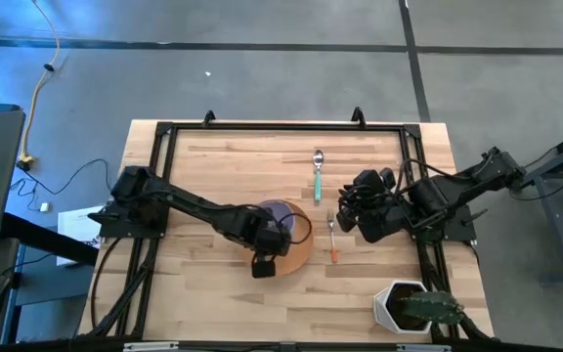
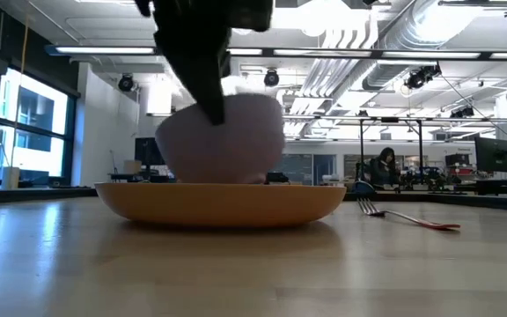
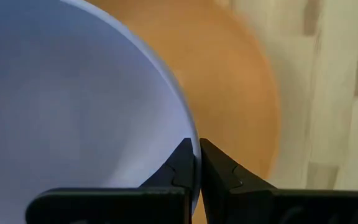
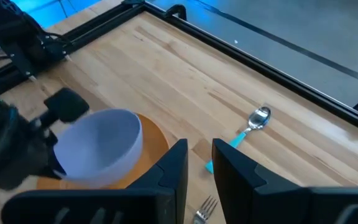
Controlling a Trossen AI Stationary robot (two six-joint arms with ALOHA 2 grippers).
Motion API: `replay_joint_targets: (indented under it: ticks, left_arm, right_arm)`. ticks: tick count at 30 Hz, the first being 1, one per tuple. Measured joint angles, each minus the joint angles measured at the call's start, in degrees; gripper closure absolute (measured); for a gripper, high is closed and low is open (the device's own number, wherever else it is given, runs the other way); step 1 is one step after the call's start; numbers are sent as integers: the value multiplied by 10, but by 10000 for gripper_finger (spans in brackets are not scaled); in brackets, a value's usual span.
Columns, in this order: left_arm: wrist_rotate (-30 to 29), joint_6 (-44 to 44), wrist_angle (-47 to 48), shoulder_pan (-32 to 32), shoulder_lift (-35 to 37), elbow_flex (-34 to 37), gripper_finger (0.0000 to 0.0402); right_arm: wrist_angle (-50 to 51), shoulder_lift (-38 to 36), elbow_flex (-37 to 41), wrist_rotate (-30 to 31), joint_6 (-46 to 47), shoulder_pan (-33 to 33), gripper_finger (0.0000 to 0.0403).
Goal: Set table place
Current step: Put the purple bowl on top of the orange plate
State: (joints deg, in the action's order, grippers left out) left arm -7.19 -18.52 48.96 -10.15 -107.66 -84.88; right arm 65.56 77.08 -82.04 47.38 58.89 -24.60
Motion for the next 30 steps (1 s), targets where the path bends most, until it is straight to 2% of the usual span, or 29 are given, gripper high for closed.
replay_joint_targets:
  ticks: [9, 13, 18, 30]
  left_arm:
    - [26, 90, 33, 0, -70, -102, 401]
    - [33, 97, 100, -1, -91, -136, 401]
    - [27, 94, 176, -6, -101, -140, 401]
    - [31, 93, 132, -7, -106, -139, 401]
  right_arm:
    - [0, 0, 0, 0, 6, 0, 338]
    - [-1, 0, 0, 0, 6, 0, 338]
    - [1, 0, 0, 0, 6, 0, 338]
    - [2, 0, 0, 0, 2, 0, 338]
